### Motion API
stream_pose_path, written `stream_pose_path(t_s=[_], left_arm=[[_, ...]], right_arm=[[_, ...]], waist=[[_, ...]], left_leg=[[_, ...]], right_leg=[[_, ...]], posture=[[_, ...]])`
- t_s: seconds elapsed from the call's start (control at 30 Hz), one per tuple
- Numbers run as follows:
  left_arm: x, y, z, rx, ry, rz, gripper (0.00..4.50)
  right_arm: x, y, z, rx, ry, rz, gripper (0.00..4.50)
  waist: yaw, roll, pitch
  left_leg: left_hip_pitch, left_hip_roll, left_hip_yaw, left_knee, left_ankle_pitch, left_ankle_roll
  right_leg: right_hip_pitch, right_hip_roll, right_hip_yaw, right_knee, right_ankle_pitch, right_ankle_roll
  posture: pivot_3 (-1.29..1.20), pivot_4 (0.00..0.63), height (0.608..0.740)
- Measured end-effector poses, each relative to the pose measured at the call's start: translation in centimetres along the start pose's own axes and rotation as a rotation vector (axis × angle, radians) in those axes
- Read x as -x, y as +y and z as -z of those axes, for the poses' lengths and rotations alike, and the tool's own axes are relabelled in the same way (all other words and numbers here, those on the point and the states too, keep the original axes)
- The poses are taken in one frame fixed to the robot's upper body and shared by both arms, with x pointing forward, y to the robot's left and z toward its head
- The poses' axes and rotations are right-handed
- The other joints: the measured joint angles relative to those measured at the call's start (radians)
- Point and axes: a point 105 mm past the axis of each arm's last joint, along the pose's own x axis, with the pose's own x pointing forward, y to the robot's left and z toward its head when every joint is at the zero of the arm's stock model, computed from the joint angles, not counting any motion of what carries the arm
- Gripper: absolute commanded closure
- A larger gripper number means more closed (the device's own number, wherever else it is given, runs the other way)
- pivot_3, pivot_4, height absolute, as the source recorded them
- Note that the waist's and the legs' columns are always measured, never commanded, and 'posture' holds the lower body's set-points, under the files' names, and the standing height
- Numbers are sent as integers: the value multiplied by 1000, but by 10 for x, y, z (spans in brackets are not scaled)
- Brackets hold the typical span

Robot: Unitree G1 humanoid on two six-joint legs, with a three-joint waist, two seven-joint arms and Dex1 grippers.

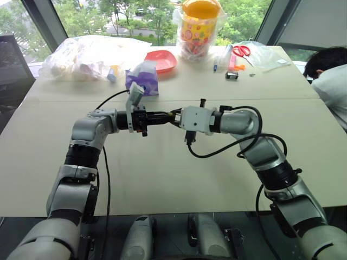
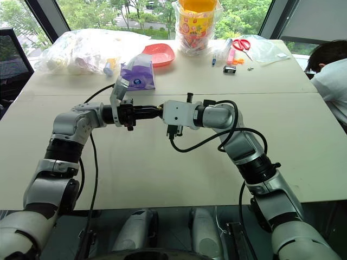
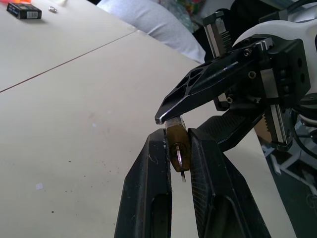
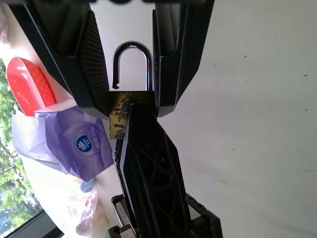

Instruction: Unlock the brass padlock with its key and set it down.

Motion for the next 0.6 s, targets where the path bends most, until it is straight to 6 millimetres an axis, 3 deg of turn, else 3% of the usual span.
stream_pose_path(t_s=[0.17, 0.23, 0.27, 0.33, 0.53, 0.6], left_arm=[[1, 1, 1, -3, 6, -7, 4500], [4, 2, 4, 4, 8, -17, 4500], [6, 3, 6, 11, 7, -22, 4500], [9, 4, 8, 21, 4, -32, 4500], [9, -1, 3, 50, -36, 4, 4500], [10, -5, -2, 68, -67, 30, 4500]], right_arm=[[11, -4, 12, -20, 53, 24, 21], [25, -4, 25, -49, 111, 37, 100], [31, -3, 31, -90, 128, 48, 359], [39, -3, 33, -217, 109, 83, 1377], [47, -9, -3, -517, -98, 117, 4447], [45, -6, -8, -594, -120, 101, 4447]], waist=[[3, 0, 0], [4, 0, 0], [3, 0, 0], [1, 0, 0], [1, 0, 0], [1, 0, 0]], left_leg=[[0, 0, 0, 0, 0, 0], [0, 0, 0, 0, 0, 0], [0, 0, 0, 0, 0, 0], [0, 0, 0, 0, 0, 0], [1, 2, -1, 0, 0, 0], [1, 2, -1, 0, 0, 0]], right_leg=[[0, 0, 0, 0, 0, 0], [0, 0, 0, -1, 0, 0], [0, 0, 0, -1, 0, 0], [0, 0, 0, -1, 0, 0], [0, 1, 0, 2, 0, 0], [0, 1, 0, 2, 0, 0]], posture=[[0, 150, 740], [0, 150, 740], [0, 150, 740], [0, 150, 740], [0, 150, 740], [0, 150, 740]])
